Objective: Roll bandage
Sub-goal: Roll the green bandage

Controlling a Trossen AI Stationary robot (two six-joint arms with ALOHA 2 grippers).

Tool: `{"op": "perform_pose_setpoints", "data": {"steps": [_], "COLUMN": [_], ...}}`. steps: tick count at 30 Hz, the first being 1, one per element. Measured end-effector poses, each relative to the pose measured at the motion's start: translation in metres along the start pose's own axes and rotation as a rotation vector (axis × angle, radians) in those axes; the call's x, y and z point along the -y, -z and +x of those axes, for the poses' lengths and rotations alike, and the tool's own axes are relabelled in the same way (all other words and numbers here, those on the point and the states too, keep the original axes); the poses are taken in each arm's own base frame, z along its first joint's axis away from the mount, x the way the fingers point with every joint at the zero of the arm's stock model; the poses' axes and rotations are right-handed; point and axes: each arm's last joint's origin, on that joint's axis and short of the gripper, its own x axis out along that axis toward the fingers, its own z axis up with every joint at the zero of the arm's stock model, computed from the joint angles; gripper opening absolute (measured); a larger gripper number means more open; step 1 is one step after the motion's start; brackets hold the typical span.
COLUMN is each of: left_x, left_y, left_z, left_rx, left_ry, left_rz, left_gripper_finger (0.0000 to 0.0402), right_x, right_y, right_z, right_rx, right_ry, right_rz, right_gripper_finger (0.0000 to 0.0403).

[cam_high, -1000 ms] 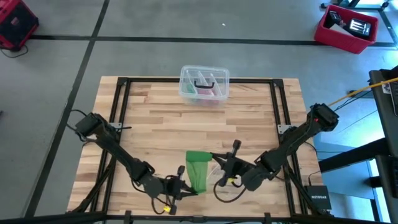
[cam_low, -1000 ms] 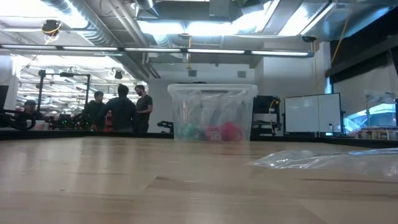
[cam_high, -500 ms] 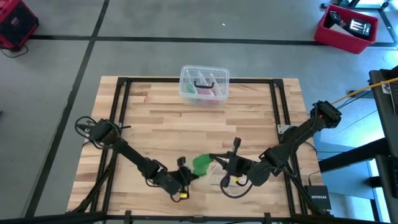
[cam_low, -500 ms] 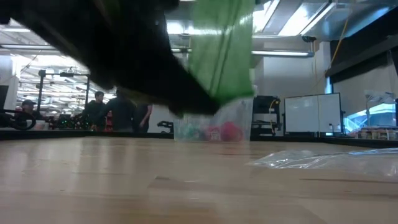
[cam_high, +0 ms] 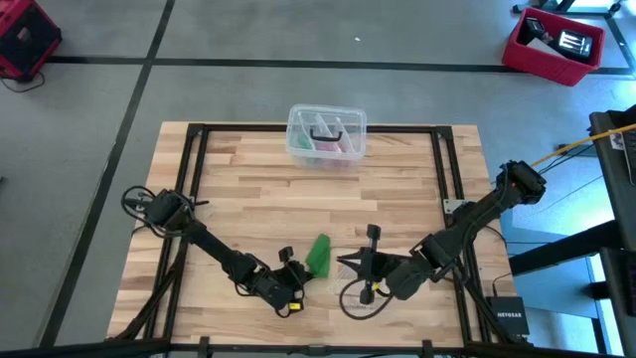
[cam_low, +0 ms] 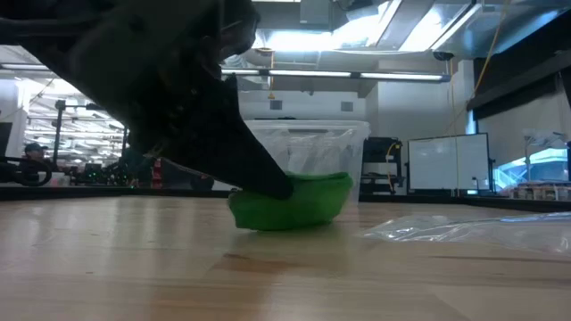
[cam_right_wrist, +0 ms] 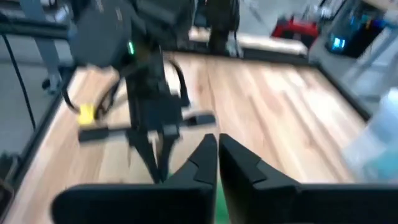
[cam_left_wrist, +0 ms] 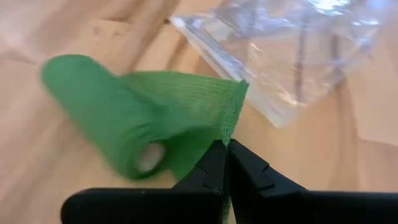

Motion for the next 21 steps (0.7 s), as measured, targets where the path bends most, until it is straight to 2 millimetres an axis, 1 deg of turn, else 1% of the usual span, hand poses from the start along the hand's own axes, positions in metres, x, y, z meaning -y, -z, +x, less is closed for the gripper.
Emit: {"op": "perform_pose_setpoints", "data": {"steps": [3, 5, 9, 12, 16, 19, 21], "left_x": [0.005, 0.01, 0.015, 0.018, 0.022, 0.025, 0.028], "left_y": [0.001, 0.001, 0.004, 0.006, 0.009, 0.011, 0.014], "left_z": [-0.003, -0.006, -0.011, -0.013, -0.017, -0.021, -0.023], "left_rx": [-0.004, 0.004, 0.005, 0.002, -0.002, -0.008, -0.012], "left_ry": [0.048, 0.074, 0.098, 0.106, 0.12, 0.13, 0.138], "left_rz": [-0.01, -0.005, -0.006, -0.023, -0.045, -0.06, -0.064], "left_gripper_finger": [0.0, 0.0, 0.0, 0.0, 0.0, 0.0, 0.0], "right_x": [0.004, 0.007, 0.011, 0.015, 0.022, 0.027, 0.029], "right_y": [0.009, 0.015, 0.027, 0.036, 0.045, 0.05, 0.054], "right_z": [0.001, 0.005, 0.022, 0.036, 0.054, 0.063, 0.069], "right_rx": [-0.075, -0.124, -0.194, -0.237, -0.288, -0.314, -0.347], "right_ry": [0.021, 0.03, 0.037, 0.057, 0.084, 0.099, 0.058], "right_rz": [-0.004, -0.01, -0.04, -0.105, -0.208, -0.212, -0.2], "right_gripper_finger": [0.0046, 0.0071, 0.012, 0.0145, 0.0159, 0.016, 0.016]}}
